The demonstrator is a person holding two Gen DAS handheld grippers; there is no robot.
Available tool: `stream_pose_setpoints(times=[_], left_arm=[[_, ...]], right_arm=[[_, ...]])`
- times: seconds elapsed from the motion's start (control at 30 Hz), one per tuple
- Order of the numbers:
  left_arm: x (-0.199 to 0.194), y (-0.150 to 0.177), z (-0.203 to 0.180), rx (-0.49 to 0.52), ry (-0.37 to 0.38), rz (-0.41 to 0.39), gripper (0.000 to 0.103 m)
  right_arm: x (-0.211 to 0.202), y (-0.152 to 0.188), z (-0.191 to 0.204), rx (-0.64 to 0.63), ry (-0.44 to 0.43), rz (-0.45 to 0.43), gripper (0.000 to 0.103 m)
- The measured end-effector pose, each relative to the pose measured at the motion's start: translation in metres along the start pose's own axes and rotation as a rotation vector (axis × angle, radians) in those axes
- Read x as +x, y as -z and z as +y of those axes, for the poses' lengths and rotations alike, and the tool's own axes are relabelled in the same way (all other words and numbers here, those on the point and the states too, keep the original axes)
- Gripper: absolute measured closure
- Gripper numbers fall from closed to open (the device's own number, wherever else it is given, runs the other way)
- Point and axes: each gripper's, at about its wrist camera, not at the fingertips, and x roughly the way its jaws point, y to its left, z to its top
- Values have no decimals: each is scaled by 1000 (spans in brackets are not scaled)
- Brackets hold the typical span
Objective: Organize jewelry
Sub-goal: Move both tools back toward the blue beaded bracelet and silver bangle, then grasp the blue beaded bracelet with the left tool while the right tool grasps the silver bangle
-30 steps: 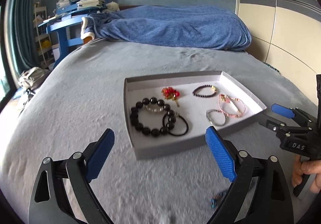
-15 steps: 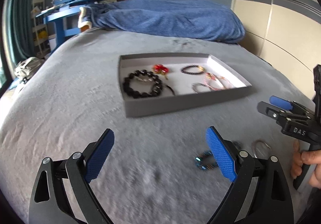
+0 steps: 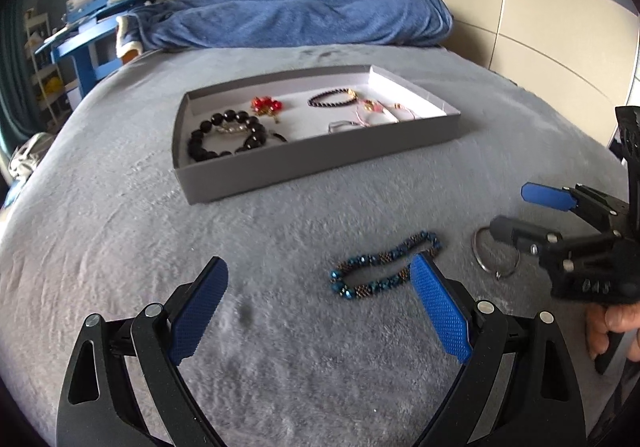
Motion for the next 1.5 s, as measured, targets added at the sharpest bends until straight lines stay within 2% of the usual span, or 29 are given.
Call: stream_pose_setpoints(times=[0.43, 0.5, 0.6, 0.63, 0.73, 0.93, 1.07, 1.37, 1.43, 1.5], left_arm=[[3, 7, 0, -12, -13, 27, 11], [4, 6, -2, -5, -13, 32, 11], [5, 6, -3, 0, -12, 37, 11], [6, 5, -3, 2, -9, 39, 11], [10, 4, -3, 6, 7, 55, 12], [19, -5, -1, -5, 56, 71, 22], [30, -11, 2, -19, 74, 103, 36], [28, -3, -9, 42, 82, 121, 46], [27, -2, -10, 46, 85, 119, 53], [24, 0, -14, 61, 94, 113, 71]], right_arm=[[7, 7, 20, -81, -13, 55, 22], [12, 7, 22, -98, -8, 79, 26], [14, 7, 25, -110, -14, 83, 40], [13, 8, 25, -115, -14, 79, 50], [13, 8, 26, -117, -9, 74, 52], [14, 7, 22, -102, -18, 75, 52], [14, 7, 22, -97, -22, 75, 52], [13, 7, 22, -93, -23, 67, 52], [12, 7, 21, -89, -11, 58, 52], [11, 7, 19, -80, -8, 55, 52]])
